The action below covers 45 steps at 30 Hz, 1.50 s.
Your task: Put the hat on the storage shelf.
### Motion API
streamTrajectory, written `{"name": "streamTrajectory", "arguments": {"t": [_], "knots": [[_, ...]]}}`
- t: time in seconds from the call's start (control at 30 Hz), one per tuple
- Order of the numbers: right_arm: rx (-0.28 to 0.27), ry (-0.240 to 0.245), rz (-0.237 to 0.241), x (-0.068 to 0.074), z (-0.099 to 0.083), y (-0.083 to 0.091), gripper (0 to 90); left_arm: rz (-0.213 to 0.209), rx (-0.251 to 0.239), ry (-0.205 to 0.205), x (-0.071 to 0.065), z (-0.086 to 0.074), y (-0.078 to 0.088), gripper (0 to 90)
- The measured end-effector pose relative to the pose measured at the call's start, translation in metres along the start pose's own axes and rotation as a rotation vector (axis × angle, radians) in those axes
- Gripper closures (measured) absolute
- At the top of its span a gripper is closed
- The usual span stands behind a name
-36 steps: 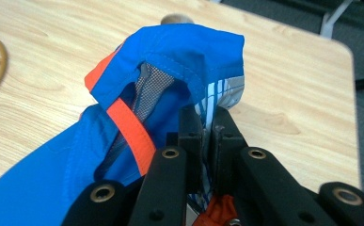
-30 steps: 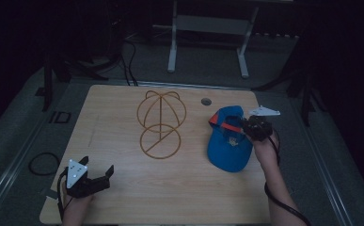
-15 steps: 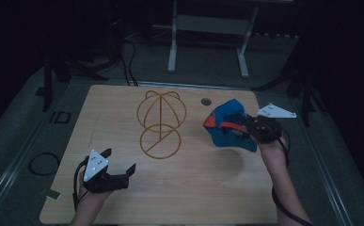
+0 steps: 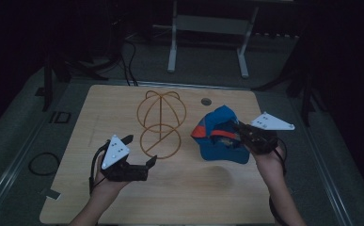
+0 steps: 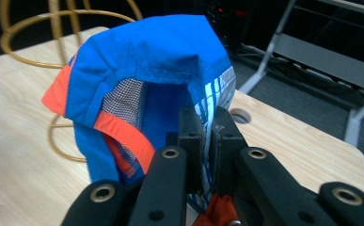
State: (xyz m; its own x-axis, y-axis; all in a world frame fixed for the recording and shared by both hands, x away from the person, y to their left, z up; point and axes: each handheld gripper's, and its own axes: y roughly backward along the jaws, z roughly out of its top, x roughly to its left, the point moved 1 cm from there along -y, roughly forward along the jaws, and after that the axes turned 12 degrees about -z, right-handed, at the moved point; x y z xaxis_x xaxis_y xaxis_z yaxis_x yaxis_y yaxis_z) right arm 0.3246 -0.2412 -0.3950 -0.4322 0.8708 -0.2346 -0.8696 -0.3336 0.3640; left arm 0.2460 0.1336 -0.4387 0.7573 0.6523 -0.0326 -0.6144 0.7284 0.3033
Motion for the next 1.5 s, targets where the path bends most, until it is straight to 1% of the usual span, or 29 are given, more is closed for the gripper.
{"name": "streamTrajectory", "arguments": {"t": [0.07, 0.17, 0.2, 0.27, 0.33, 0.43, 0.47, 0.53, 0.57, 0.6, 0.67, 0.73, 0.77, 0.83, 0.9, 0.93, 0.97, 1.0, 1.03, 1.07, 1.13, 1.17, 1.2, 1.23, 1.27, 1.3, 1.33, 1.43, 1.5], "knots": [[-0.009, 0.003, 0.019, 0.007, 0.002, 0.004, 85.2, -0.022, -0.010, -0.007, -0.003, 0.009, -0.005, 2.3], [-0.023, 0.019, 0.047, 0.017, 0.006, 0.009, 85.2, -0.058, -0.025, -0.049, -0.006, 0.020, -0.013, 2.3], [-0.029, 0.023, 0.055, 0.019, 0.007, 0.011, 85.2, -0.078, -0.033, -0.056, -0.008, 0.024, -0.016, 2.3], [-0.043, 0.014, 0.071, 0.024, 0.009, 0.014, 85.2, -0.084, -0.030, -0.088, -0.011, 0.033, -0.023, 2.3], [-0.065, 0.027, 0.092, 0.031, 0.012, 0.019, 85.2, -0.100, -0.027, -0.100, -0.013, 0.042, -0.029, 2.3], [-0.077, 0.040, 0.099, 0.035, 0.014, 0.022, 85.2, -0.122, -0.030, -0.105, -0.016, 0.055, -0.037, 2.3], [-0.081, 0.035, 0.109, 0.036, 0.015, 0.024, 85.1, -0.131, -0.030, -0.108, -0.017, 0.059, -0.041, 2.3], [-0.093, 0.045, 0.116, 0.040, 0.017, 0.027, 85.2, -0.152, -0.024, -0.108, -0.021, 0.066, -0.048, 2.3], [-0.098, 0.044, 0.122, 0.042, 0.018, 0.028, 85.1, -0.174, -0.018, -0.110, -0.022, 0.070, -0.051, 2.3], [-0.103, 0.041, 0.134, 0.044, 0.019, 0.029, 85.2, -0.178, -0.011, -0.117, -0.024, 0.073, -0.055, 2.3], [-0.111, 0.056, 0.130, 0.047, 0.020, 0.032, 85.2, -0.199, -0.001, -0.118, -0.026, 0.077, -0.063, 5.8], [-0.119, 0.061, 0.140, 0.050, 0.021, 0.034, 85.1, -0.210, 0.016, -0.120, -0.029, 0.080, -0.071, 6.0], [-0.121, 0.072, 0.136, 0.052, 0.022, 0.035, 85.2, -0.214, 0.014, -0.117, -0.029, 0.081, -0.073, 7.1], [-0.121, 0.080, 0.144, 0.054, 0.021, 0.036, 85.1, -0.206, 0.010, -0.103, -0.030, 0.085, -0.077, 14.4], [-0.120, 0.091, 0.146, 0.056, 0.021, 0.037, 85.1, -0.219, 0.033, -0.098, -0.031, 0.089, -0.082, 15.8], [-0.119, 0.096, 0.152, 0.058, 0.021, 0.037, 85.1, -0.240, 0.043, -0.096, -0.031, 0.091, -0.084, 16.0], [-0.122, 0.099, 0.156, 0.060, 0.021, 0.038, 85.1, -0.255, 0.051, -0.091, -0.031, 0.092, -0.086, 21.1], [-0.122, 0.099, 0.156, 0.060, 0.021, 0.038, 85.1, -0.254, 0.051, -0.090, -0.032, 0.093, -0.087, 21.1], [-0.124, 0.106, 0.148, 0.061, 0.021, 0.039, 85.1, -0.270, 0.052, -0.097, -0.032, 0.094, -0.088, 25.5], [-0.127, 0.106, 0.143, 0.061, 0.020, 0.039, 85.1, -0.274, 0.057, -0.099, -0.033, 0.094, -0.089, 28.7], [-0.123, 0.099, 0.148, 0.060, 0.020, 0.039, 85.1, -0.297, 0.066, -0.102, -0.033, 0.095, -0.091, 35.0], [-0.124, 0.099, 0.149, 0.059, 0.019, 0.039, 85.1, -0.294, 0.070, -0.104, -0.033, 0.095, -0.091, 39.0], [-0.124, 0.099, 0.150, 0.059, 0.019, 0.038, 85.1, -0.300, 0.077, -0.103, -0.034, 0.095, -0.092, 43.6], [-0.122, 0.099, 0.149, 0.060, 0.018, 0.039, 85.1, -0.313, 0.081, -0.108, -0.034, 0.094, -0.093, 50.6], [-0.122, 0.099, 0.148, 0.060, 0.018, 0.039, 85.1, -0.310, 0.087, -0.106, -0.034, 0.094, -0.093, 60.5], [-0.123, 0.099, 0.148, 0.060, 0.018, 0.039, 85.1, -0.315, 0.091, -0.104, -0.034, 0.094, -0.094, 66.6], [-0.124, 0.101, 0.147, 0.060, 0.017, 0.039, 85.1, -0.323, 0.099, -0.111, -0.034, 0.094, -0.095, 69.5], [-0.121, 0.098, 0.148, 0.060, 0.016, 0.039, 85.1, -0.326, 0.116, -0.126, -0.037, 0.094, -0.098, 85.4], [-0.115, 0.090, 0.147, 0.061, 0.015, 0.038, 85.0, -0.303, 0.133, -0.154, -0.040, 0.094, -0.099, 88.8]]}}
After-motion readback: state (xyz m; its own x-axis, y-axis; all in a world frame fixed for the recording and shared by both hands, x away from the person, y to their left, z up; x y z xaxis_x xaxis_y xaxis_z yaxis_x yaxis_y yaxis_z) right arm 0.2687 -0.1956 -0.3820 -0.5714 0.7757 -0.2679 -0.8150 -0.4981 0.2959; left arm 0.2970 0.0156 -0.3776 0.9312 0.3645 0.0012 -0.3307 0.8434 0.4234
